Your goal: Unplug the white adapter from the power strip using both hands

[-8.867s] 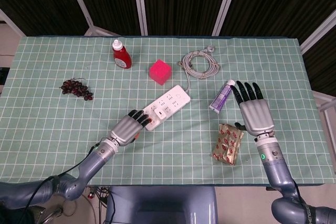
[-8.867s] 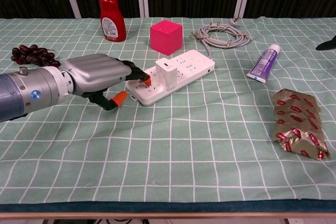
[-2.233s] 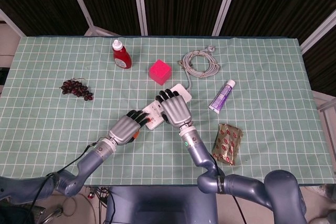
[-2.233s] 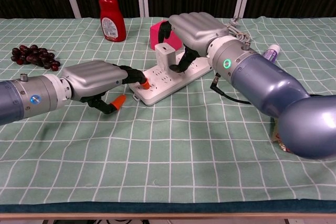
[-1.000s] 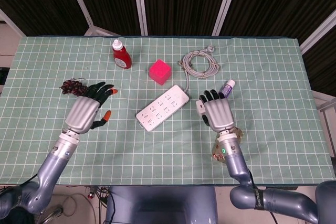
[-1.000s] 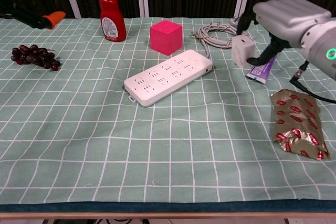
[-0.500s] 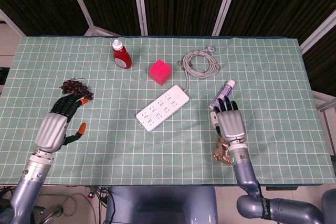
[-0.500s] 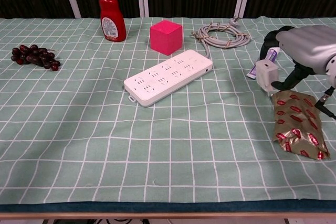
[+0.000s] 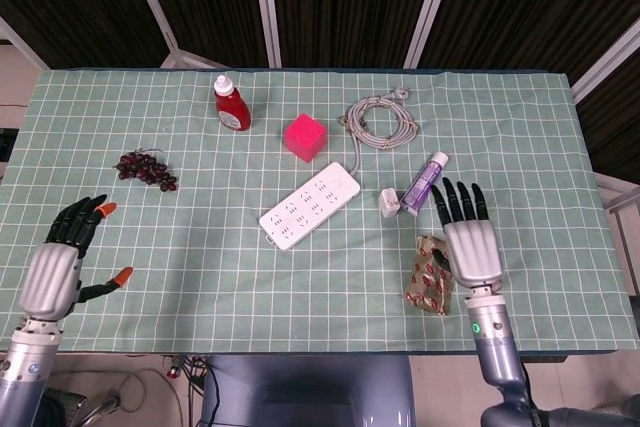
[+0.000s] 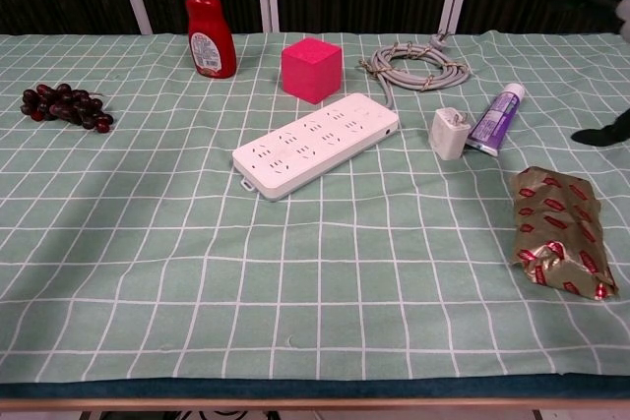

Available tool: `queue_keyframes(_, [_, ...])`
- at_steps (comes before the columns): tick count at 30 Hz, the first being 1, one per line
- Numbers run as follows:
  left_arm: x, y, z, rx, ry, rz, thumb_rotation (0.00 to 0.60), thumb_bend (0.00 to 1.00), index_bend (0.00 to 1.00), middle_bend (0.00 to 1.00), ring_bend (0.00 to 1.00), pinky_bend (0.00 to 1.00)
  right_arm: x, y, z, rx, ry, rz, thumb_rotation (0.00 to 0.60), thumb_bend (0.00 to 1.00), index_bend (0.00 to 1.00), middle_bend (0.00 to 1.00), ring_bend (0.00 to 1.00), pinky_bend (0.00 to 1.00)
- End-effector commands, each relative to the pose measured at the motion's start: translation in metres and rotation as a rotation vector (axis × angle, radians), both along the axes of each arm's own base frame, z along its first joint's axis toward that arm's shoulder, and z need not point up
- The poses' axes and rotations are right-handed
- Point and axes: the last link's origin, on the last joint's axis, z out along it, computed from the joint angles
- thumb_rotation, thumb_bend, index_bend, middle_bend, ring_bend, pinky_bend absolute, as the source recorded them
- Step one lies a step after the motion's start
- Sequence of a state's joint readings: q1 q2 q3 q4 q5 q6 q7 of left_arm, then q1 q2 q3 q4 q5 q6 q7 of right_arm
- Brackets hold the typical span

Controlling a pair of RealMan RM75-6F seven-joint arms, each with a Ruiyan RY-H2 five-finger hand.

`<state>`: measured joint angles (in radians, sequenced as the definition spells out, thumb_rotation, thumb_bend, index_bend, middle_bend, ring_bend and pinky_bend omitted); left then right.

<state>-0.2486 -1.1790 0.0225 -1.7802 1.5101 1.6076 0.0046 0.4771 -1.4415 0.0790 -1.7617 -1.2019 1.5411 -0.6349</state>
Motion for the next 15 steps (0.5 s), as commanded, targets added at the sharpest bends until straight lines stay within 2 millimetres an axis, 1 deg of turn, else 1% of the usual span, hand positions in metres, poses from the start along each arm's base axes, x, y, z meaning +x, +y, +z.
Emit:
queue_keyframes(1, [-0.020,-0.018,0.010,0.037,0.023,0.039,0.600,0.10,0.05,0.00,0.00,0.04,-0.043,0.045,0.035,-0.029,-0.111,-0.024,0.600,0.18,0.00,0.00,0.00,0.00])
queue_keyframes(3, [-0.030,-0.024,0.012,0.043,0.035,0.060,0.600,0.07,0.01,0.00,0.00,0.01,-0.062,0.059,0.044,-0.021,-0.146,-0.051,0.600,0.17,0.00,0.00,0.00,0.00])
queue_keyframes(7, [-0.051,-0.033,0.018,0.059,0.085,0.112,0.600,0.05,0.00,0.00,0.00,0.00,-0.098,0.085,0.062,-0.012,-0.141,-0.078,0.600,0.17,0.00,0.00,0.00,0.00])
queue_keyframes(11, [-0.067,-0.037,0.022,0.075,0.120,0.146,0.600,0.05,0.00,0.00,0.00,0.00,-0.124,0.101,0.077,-0.046,-0.145,-0.106,0.600,0.17,0.00,0.00,0.00,0.00])
queue_keyframes(15, [-0.081,-0.041,0.021,0.068,0.145,0.184,0.600,0.05,0.00,0.00,0.00,0.00,-0.140,0.107,0.089,-0.098,-0.136,-0.108,0.600,0.17,0.00,0.00,0.00,0.00])
